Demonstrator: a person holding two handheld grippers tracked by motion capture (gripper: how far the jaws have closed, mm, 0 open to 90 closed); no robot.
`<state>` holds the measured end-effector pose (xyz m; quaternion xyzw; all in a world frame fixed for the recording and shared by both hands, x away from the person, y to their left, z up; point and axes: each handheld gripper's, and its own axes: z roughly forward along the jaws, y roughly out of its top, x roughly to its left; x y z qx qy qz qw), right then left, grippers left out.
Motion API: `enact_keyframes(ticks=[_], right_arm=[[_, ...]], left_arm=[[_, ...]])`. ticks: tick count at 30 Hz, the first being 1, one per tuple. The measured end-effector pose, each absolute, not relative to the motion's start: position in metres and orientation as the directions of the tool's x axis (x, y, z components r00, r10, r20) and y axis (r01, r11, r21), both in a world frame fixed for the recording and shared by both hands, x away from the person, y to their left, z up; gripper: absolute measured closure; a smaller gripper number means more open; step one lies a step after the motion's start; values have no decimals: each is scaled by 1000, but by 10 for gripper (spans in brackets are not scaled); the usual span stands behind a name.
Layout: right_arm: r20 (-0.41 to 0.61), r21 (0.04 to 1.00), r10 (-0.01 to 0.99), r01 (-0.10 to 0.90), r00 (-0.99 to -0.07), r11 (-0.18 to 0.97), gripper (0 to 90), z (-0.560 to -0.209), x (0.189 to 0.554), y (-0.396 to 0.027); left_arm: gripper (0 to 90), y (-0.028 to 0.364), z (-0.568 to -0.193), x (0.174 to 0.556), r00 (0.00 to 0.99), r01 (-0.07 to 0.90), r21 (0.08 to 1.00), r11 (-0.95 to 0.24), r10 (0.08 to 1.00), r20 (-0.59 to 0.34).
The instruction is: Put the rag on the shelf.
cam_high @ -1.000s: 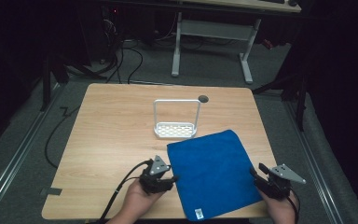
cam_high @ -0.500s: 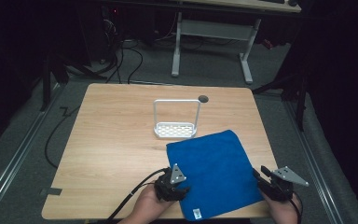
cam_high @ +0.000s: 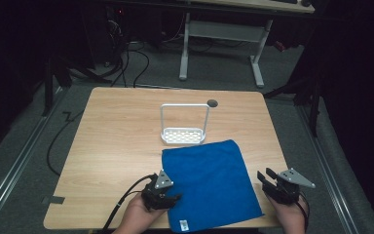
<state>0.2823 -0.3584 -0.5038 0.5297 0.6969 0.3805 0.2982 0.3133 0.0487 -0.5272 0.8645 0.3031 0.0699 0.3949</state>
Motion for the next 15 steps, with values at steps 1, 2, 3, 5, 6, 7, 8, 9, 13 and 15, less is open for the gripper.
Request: enact_keyframes(ticks=[1,2,3,5,6,7,8,9,13,15], right_arm=[[-17,847,963,509,-270,157,589,-504,285,-357],[-16,846,962,508,-274,159,589,-504,286,-355],[-16,847,960,506,-279,161,589,-504,288,-354],[-13,846,958,508,-286,163,588,-504,290,-350],[-13,846,957,507,-290,166,588,-504,291,-349],[-13,846,957,507,-290,166,588,-504,291,-349],[-18,846,955,505,-297,173,588,-504,293,-347],[-16,846,955,505,-297,172,587,-504,293,-347],[-14,846,954,505,-300,172,583,-505,293,-347],[-12,846,954,505,-299,169,580,-505,293,-348]], left_arm=[[484,56,-527,314,794,484,723,-494,594,-125],[483,59,-527,314,790,489,721,-490,600,-128],[482,64,-527,315,781,500,721,-481,610,-134],[483,72,-527,316,763,516,721,-462,631,-143],[483,72,-527,316,763,516,721,-462,631,-143],[483,75,-527,317,756,525,720,-454,637,-149],[484,78,-527,318,748,532,721,-445,646,-153],[484,84,-527,319,736,541,721,-432,658,-158],[485,88,-527,319,728,538,721,-437,672,-136],[490,89,-527,319,725,532,720,-445,678,-117]])
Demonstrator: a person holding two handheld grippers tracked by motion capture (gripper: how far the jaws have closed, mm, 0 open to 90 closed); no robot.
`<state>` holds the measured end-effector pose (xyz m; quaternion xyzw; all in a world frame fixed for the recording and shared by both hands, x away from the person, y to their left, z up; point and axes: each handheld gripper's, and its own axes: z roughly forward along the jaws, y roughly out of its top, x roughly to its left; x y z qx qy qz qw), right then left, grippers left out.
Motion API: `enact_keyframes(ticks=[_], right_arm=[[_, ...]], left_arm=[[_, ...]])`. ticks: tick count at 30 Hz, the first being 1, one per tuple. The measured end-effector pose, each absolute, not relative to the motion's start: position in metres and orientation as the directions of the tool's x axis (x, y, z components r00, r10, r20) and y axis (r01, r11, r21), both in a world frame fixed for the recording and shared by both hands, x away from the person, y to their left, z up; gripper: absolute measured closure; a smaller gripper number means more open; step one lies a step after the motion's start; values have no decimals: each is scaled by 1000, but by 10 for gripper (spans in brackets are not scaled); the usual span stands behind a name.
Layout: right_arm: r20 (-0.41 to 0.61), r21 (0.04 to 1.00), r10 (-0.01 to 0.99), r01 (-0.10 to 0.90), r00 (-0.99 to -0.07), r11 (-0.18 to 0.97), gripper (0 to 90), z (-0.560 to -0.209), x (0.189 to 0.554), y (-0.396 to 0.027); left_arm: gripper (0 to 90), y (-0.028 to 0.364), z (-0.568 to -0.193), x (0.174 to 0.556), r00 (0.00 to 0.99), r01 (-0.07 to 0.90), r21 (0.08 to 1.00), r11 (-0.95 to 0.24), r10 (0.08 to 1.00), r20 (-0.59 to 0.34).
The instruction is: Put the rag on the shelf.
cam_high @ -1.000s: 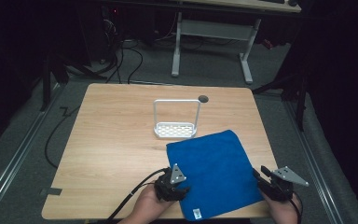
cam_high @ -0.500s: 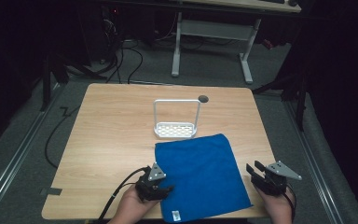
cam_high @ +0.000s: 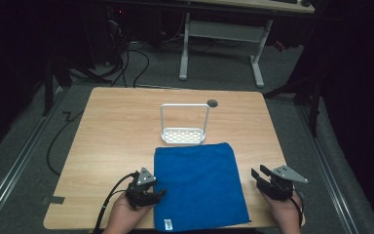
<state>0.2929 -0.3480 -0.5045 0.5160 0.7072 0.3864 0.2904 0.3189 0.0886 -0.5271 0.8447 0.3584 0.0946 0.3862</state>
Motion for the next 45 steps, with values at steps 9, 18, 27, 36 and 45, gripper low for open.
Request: enact_keyframes(ticks=[9,18,27,36,45], right_arm=[[-8,846,956,507,-293,163,574,-505,291,-350],[-8,846,956,507,-294,163,554,-505,290,-351],[-6,847,955,506,-297,162,524,-505,289,-352],[26,850,955,510,-295,134,521,-504,289,-357],[-5,854,950,493,-313,167,523,-505,284,-356]], left_arm=[[489,101,-527,320,709,534,717,-447,699,-93],[454,110,-525,322,692,556,717,-421,712,-118],[439,117,-513,321,674,485,793,-368,735,-71],[436,107,-503,331,651,412,851,-327,759,-24],[432,83,-488,353,655,380,861,-339,756,9]])
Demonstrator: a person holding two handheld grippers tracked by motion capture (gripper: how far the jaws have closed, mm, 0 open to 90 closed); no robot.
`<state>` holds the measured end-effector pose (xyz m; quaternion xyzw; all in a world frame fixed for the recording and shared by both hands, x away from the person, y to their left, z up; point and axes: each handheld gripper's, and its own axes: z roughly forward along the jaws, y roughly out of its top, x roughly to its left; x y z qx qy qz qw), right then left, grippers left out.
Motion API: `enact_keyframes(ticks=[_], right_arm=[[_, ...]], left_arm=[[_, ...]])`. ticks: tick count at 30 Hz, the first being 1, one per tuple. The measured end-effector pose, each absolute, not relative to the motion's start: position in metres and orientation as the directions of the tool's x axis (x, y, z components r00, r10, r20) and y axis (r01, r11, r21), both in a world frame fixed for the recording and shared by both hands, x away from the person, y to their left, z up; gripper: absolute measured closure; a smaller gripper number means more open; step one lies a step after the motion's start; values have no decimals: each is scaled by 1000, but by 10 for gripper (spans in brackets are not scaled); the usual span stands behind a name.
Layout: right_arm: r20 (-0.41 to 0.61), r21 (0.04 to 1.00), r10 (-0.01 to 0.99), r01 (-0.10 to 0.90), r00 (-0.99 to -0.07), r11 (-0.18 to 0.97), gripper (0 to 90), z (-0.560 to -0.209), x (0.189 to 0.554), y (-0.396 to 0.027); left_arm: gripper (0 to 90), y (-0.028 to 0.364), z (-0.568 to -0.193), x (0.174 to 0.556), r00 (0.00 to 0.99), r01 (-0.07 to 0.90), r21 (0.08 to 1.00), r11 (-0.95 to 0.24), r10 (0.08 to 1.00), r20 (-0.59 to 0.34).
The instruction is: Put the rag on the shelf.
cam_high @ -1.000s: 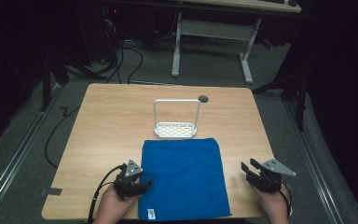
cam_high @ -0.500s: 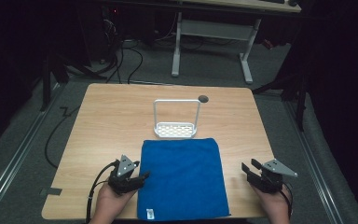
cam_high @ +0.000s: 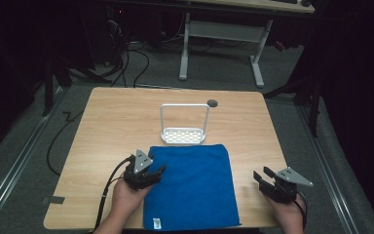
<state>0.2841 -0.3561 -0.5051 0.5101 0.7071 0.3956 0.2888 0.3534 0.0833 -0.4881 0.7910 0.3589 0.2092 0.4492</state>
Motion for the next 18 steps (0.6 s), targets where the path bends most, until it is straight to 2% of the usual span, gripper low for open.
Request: enact_keyframes(ticks=[5,14,18], right_arm=[[-12,859,946,480,-325,176,522,-505,281,-355],[-17,858,938,476,-345,191,522,-506,281,-344],[-15,849,928,485,-373,209,521,-504,288,-327]], left_arm=[[426,78,-490,373,646,407,850,-335,763,-8],[473,89,-506,406,594,447,826,-343,805,13],[510,105,-522,423,535,528,800,-286,844,-52]])
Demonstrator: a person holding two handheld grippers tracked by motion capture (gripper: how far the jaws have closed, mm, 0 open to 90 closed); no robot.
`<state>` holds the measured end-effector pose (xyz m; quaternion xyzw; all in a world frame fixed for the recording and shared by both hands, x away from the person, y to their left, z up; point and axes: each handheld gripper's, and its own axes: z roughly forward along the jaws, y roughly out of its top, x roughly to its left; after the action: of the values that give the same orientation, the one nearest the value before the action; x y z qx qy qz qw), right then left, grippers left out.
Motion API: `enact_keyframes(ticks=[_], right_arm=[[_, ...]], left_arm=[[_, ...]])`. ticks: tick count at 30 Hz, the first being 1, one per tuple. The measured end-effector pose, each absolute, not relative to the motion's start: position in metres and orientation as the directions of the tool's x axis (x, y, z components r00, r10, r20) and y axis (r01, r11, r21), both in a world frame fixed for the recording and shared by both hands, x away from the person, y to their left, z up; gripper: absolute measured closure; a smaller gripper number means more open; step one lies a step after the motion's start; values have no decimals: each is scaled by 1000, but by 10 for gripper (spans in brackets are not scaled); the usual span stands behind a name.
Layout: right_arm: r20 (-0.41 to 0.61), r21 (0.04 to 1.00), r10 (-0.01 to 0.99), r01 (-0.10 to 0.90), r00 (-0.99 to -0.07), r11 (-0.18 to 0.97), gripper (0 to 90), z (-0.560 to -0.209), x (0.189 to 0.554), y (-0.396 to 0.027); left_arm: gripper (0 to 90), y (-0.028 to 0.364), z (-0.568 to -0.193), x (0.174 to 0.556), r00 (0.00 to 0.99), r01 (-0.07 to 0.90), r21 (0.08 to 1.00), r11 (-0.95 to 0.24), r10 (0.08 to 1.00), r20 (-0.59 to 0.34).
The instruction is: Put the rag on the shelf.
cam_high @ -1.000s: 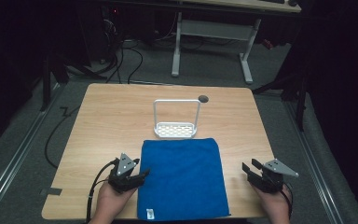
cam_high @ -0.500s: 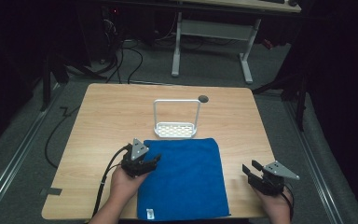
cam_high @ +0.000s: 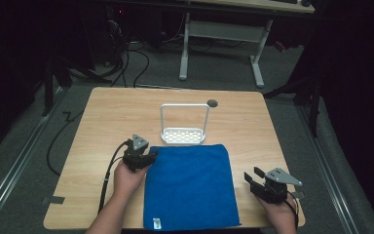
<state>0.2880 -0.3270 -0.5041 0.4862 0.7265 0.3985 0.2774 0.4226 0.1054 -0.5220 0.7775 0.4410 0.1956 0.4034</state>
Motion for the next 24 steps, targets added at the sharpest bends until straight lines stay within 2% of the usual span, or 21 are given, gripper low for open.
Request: enact_keyframes(ticks=[7,14,20,24], right_arm=[[-39,830,913,495,-407,256,517,-502,297,-306],[-33,825,918,508,-396,249,513,-498,307,-304],[-1,828,917,514,-399,225,511,-491,323,-296],[-17,817,911,520,-413,251,511,-494,333,-290]], left_arm=[[543,115,-532,439,522,559,798,-225,843,-128],[537,107,-533,446,543,583,765,-273,831,-117],[576,108,-534,447,528,604,757,-250,836,-146],[615,108,-534,447,534,603,757,-253,832,-147]])
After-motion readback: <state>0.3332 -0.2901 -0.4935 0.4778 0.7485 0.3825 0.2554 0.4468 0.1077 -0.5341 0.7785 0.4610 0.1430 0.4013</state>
